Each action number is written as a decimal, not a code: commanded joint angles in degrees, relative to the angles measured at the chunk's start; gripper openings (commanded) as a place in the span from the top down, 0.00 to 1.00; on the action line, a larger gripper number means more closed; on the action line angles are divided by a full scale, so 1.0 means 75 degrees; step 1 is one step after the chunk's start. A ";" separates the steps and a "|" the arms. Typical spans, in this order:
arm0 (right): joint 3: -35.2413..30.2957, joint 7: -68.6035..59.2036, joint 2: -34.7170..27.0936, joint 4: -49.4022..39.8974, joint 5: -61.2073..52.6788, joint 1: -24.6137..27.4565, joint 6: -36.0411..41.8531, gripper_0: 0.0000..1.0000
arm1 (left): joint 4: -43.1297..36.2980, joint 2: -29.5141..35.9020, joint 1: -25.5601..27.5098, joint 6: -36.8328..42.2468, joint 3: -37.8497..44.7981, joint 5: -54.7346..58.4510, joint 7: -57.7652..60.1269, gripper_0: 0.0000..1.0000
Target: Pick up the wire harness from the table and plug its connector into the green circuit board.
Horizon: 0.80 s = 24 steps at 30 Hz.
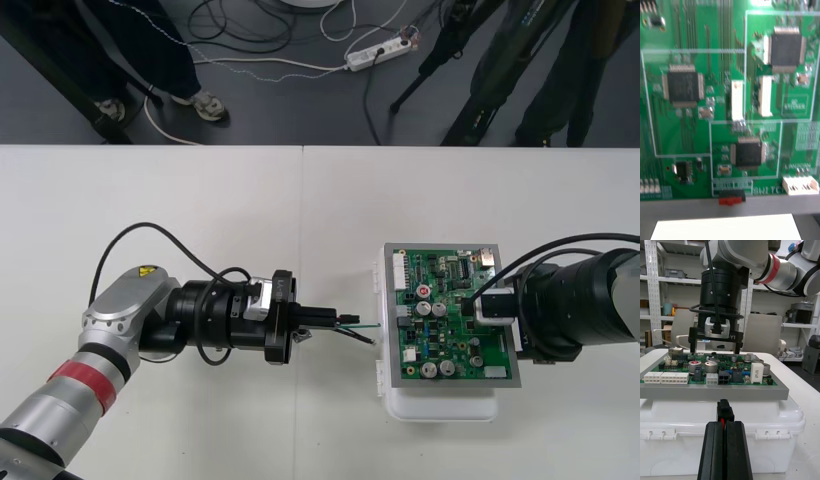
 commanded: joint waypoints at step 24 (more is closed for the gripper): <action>0.0254 0.0282 0.0168 -0.0202 -0.0042 0.0095 -0.0036 0.00 | -0.0048 -0.0612 -0.0416 0.0743 -0.0596 0.0251 -0.0029 1.00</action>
